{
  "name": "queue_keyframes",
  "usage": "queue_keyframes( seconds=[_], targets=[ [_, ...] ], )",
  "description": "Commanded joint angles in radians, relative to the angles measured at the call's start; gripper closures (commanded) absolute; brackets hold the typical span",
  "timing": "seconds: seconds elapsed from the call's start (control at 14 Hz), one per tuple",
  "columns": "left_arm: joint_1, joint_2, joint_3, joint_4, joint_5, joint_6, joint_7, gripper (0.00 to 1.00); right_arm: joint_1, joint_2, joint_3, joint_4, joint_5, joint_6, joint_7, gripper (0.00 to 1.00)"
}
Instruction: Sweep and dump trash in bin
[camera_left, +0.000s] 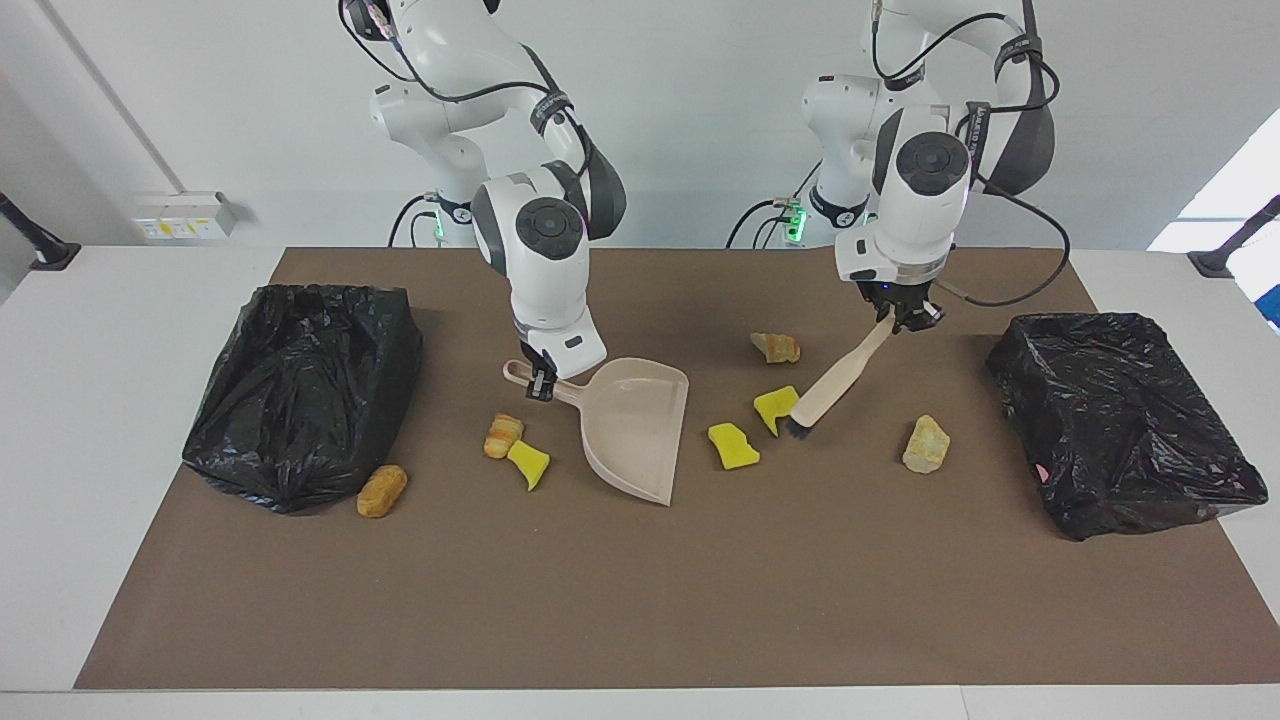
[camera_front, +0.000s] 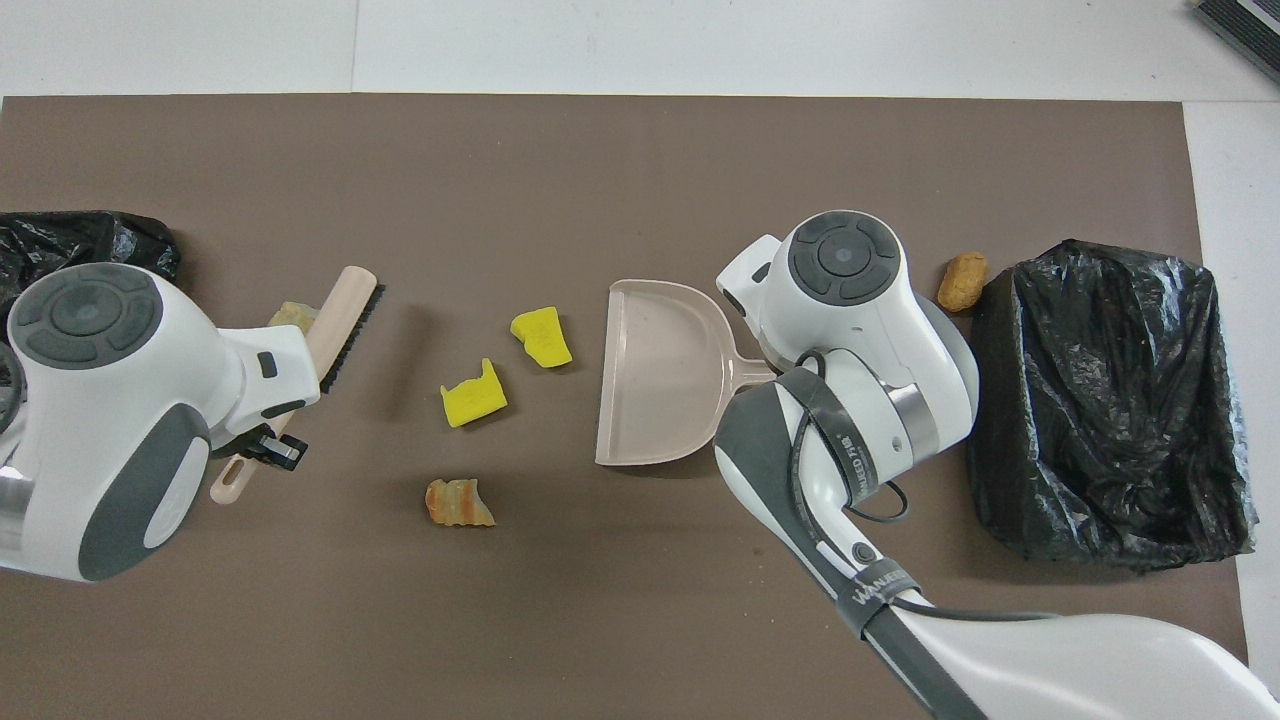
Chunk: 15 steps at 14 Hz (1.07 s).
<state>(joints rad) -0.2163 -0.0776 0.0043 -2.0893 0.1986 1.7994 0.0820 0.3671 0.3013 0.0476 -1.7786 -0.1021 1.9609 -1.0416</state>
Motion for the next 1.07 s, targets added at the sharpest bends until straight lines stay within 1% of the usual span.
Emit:
queue_keyframes(
  seconds=[0.0, 0.29, 0.43, 0.5, 0.57, 0.72, 0.86, 0.93, 1.0],
  targets=[
    [0.057, -0.021, -0.003, -0.023, -0.008, 0.009, -0.181, 1.0, 0.016, -0.01, 0.012, -0.047, 0.005, 0.032, -0.018, 1.0],
    [0.09, -0.018, 0.0, -0.04, -0.004, 0.024, -0.307, 1.0, 0.018, -0.01, 0.011, -0.05, 0.002, 0.033, -0.018, 1.0],
    [0.109, 0.016, 0.0, -0.06, -0.001, 0.121, -0.366, 1.0, 0.018, -0.008, 0.011, -0.05, 0.002, 0.033, -0.018, 1.0],
    [0.12, 0.03, 0.0, -0.067, -0.001, 0.144, -0.367, 1.0, 0.018, -0.008, 0.011, -0.05, 0.002, 0.035, -0.011, 1.0],
    [0.152, 0.053, -0.001, -0.071, 0.008, 0.158, -0.367, 1.0, 0.018, -0.007, 0.011, -0.05, -0.001, 0.035, -0.005, 1.0],
    [0.175, 0.061, -0.003, -0.077, 0.01, 0.164, -0.358, 1.0, 0.018, -0.005, 0.012, -0.05, -0.001, 0.045, -0.003, 1.0],
    [0.16, 0.061, -0.006, -0.093, 0.008, 0.16, -0.353, 1.0, 0.026, -0.005, 0.012, -0.045, -0.017, 0.041, 0.033, 1.0],
    [0.153, 0.064, -0.009, -0.11, 0.008, 0.17, -0.346, 1.0, 0.051, -0.005, 0.009, -0.044, -0.03, 0.039, 0.038, 1.0],
    [0.125, 0.071, -0.009, -0.112, -0.001, 0.169, -0.343, 1.0, 0.059, -0.005, 0.009, -0.036, -0.066, 0.033, 0.04, 1.0]
  ],
)
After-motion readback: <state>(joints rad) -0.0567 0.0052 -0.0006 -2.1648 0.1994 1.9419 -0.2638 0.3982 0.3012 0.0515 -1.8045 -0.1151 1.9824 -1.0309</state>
